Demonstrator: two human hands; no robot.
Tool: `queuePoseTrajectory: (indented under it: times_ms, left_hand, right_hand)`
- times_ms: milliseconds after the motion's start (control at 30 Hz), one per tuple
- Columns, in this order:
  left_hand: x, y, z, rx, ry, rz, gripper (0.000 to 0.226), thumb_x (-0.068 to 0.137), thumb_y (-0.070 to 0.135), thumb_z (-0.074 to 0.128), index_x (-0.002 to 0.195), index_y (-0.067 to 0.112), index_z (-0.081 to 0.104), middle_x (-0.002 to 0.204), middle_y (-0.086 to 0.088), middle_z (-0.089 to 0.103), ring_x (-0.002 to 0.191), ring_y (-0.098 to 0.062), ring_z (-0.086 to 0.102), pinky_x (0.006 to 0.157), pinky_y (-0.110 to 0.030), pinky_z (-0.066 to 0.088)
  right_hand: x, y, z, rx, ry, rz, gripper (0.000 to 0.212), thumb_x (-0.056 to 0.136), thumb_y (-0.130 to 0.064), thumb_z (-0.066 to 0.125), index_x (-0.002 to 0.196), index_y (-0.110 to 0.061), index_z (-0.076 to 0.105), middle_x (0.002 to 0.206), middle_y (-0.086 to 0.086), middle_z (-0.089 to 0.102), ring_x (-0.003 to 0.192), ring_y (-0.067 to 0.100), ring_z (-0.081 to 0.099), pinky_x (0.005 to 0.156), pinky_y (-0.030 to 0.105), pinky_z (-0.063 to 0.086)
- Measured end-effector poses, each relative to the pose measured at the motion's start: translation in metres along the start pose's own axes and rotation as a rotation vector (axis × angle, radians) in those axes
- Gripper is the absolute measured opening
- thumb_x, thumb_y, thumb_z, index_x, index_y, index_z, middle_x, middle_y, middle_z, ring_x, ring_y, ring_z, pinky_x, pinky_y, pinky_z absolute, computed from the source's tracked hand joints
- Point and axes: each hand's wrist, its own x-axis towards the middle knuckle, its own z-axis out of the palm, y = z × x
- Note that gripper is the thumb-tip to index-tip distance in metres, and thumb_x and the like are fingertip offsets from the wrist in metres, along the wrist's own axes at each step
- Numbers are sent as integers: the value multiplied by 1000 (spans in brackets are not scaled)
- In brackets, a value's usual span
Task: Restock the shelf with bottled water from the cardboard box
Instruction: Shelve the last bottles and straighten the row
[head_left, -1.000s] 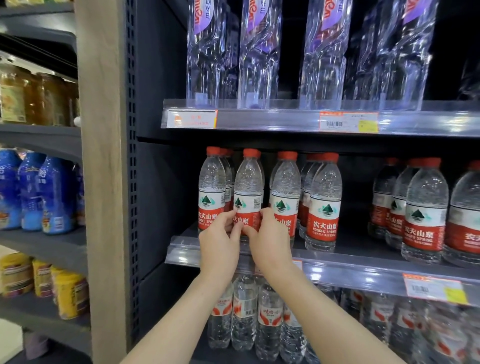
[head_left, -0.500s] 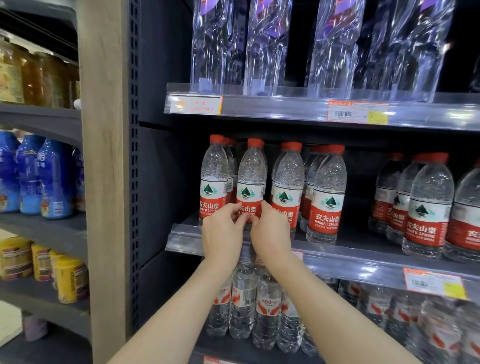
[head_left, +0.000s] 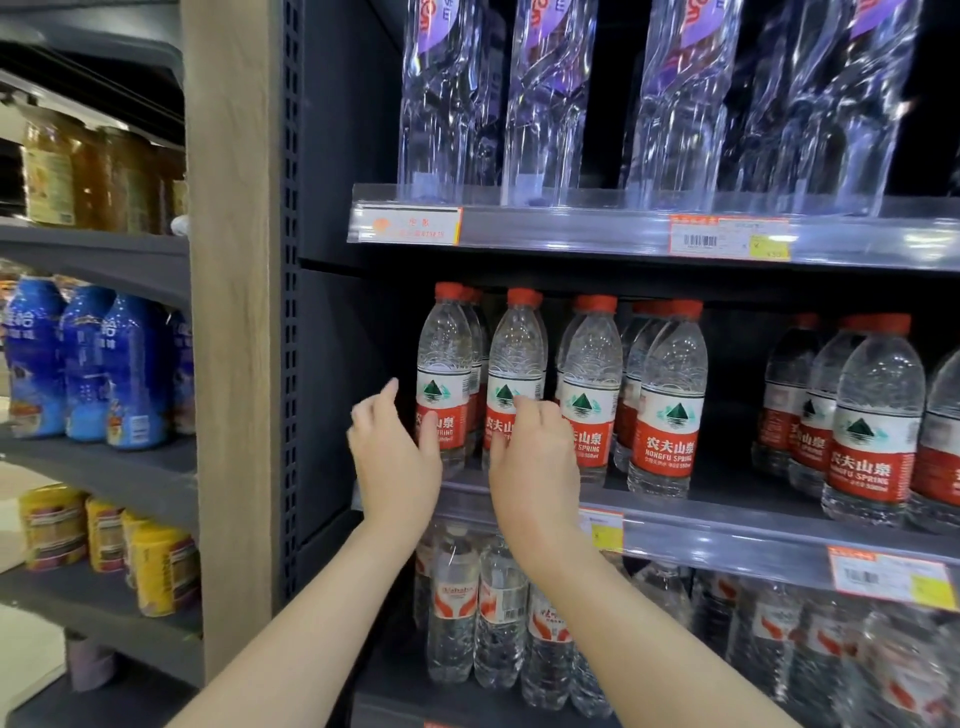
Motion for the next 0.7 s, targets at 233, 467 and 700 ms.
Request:
queuePoseTrajectory:
  times_ms: [233, 467, 700]
  left_hand:
    - [10, -18, 2, -87, -153, 60, 31, 105, 21, 65, 136, 17, 70, 87, 36, 59, 80, 17, 64, 69, 7, 37]
    - [22, -28, -2, -185, -196, 29, 37, 97, 22, 78, 134, 24, 74, 76, 48, 63, 85, 30, 61, 73, 8, 41]
    - [21, -28, 5, -212, -203, 17, 37, 97, 19, 78, 133, 20, 74, 74, 54, 60, 83, 32, 60, 71, 8, 40]
  right_hand:
    - [4, -25, 22, 116, -193, 47, 17, 103, -20, 56, 113, -11, 66, 102, 10, 74, 95, 29, 71, 85, 43, 57]
    - [9, -21, 35, 85, -226, 138, 22, 102, -32, 62, 117, -17, 70, 104, 4, 75, 98, 25, 70, 84, 38, 58]
    - [8, -23, 40, -26, -218, 112, 24, 106, -30, 54, 123, -17, 65, 110, 7, 72, 102, 27, 70, 84, 40, 59]
